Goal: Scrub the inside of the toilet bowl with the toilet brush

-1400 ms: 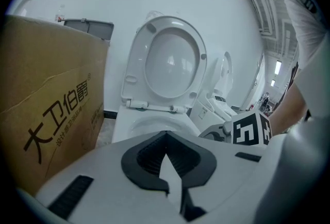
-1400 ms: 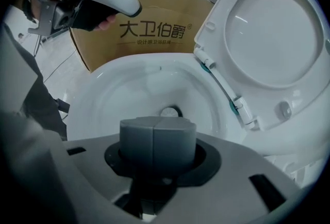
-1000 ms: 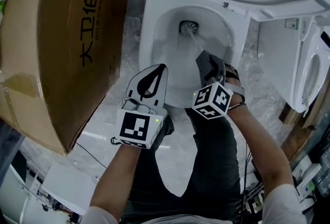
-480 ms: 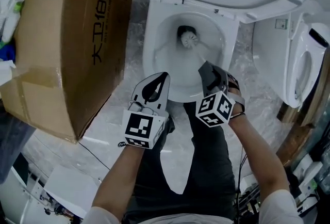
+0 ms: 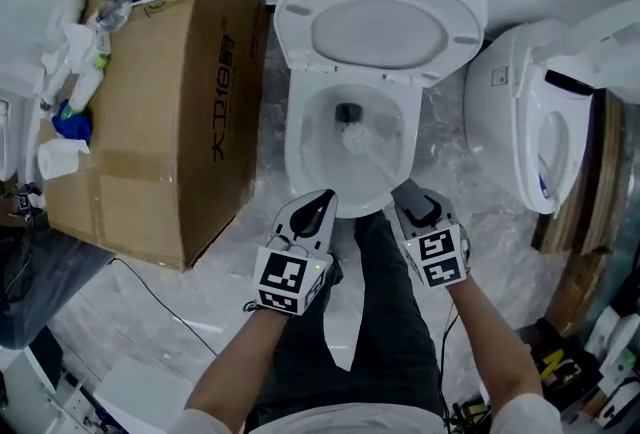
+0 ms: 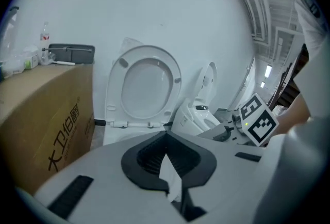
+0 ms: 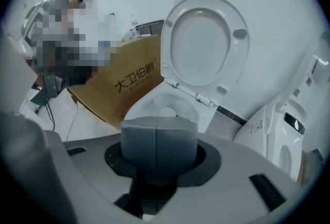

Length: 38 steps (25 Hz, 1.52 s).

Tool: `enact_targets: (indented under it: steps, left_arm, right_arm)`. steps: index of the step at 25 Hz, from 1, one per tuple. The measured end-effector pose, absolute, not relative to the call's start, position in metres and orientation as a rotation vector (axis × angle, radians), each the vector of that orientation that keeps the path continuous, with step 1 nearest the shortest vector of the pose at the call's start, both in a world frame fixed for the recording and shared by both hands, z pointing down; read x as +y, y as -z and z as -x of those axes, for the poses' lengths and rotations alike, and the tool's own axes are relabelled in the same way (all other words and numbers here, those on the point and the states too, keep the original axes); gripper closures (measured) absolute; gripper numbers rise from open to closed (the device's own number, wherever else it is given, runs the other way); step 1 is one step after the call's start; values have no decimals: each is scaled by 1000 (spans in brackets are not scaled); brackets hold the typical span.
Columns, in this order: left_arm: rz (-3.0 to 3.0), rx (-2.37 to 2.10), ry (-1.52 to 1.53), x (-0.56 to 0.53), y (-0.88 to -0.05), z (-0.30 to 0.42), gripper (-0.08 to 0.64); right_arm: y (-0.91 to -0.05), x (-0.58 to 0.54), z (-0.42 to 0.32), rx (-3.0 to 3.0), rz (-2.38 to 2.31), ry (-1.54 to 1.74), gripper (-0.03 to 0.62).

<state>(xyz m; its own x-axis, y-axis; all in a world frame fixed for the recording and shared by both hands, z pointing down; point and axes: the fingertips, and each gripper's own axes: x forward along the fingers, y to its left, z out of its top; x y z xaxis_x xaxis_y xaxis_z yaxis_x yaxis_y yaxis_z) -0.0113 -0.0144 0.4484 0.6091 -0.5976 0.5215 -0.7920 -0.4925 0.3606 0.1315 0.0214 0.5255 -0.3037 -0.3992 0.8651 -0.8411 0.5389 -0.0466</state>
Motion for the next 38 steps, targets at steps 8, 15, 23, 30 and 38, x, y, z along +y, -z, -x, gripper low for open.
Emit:
enact_targets:
  steps: [8,15,23,30,38]
  left_arm:
    - [-2312,-1044,-423,8,-334,5,551]
    - [-2360,-1051,-379,36,-234,8,551]
    - [-2451,-1056,-283,54,-143,9,551]
    - [-2536,-1069,-183,52,-72,9,551]
    - [-2563,-1080,-102,42,-26,8,552]
  right_arm:
    - [-385,56,-145,-2068,-1101,-784,436]
    - [-265,84,-147,-2195,-1202,-753,436]
    - [-165,96,-135,-2348,-1300,-696,436]
    - [-95,90,-124,-2458,-1349,-584,436]
    - [-46,84,-125,-2514,-1373,-480,436]
